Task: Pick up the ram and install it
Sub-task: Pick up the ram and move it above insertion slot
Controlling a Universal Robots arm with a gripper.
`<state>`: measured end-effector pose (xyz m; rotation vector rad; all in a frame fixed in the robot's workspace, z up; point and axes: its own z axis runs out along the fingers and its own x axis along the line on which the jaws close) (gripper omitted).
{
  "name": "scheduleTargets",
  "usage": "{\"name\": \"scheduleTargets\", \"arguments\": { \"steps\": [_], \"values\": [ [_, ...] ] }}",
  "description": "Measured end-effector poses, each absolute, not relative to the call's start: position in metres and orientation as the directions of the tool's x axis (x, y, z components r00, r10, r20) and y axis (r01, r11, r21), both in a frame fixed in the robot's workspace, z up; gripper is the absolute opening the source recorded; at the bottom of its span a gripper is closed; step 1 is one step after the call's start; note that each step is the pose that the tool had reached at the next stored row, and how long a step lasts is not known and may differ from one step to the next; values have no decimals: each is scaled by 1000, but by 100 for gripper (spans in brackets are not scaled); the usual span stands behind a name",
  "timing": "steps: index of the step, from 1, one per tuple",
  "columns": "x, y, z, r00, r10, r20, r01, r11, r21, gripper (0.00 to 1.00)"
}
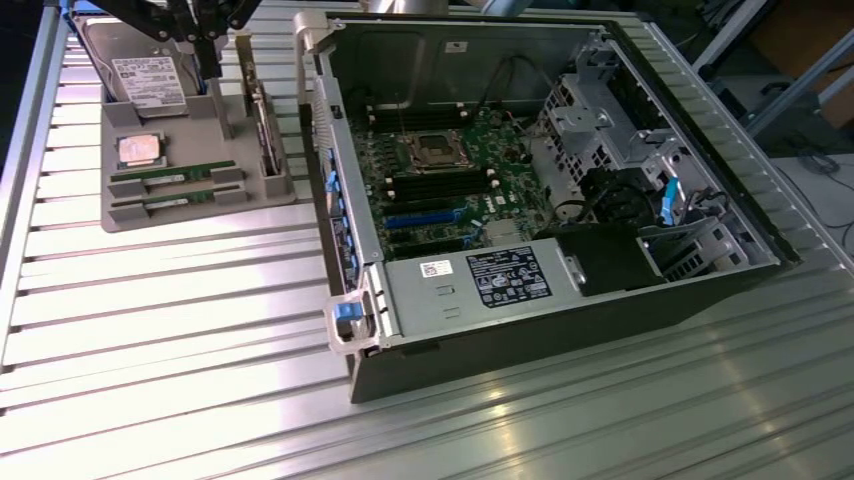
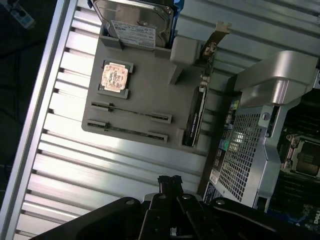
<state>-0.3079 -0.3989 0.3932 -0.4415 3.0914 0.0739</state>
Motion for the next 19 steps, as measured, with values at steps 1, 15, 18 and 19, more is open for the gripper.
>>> {"name": "scheduleTargets", "arguments": {
  "steps": [1,15,18,19],
  "values": [
    [-308,-399,393,-958,-286,-24,-287,957,44,10],
    [-308,-399,393,-905,-425,-24,-426,904,44,10],
    [-308,-399,393,-893,-449,-24,-450,892,44,10],
    [-308,-399,393,-891,-453,-25,-454,890,44,10]
  ]
}}
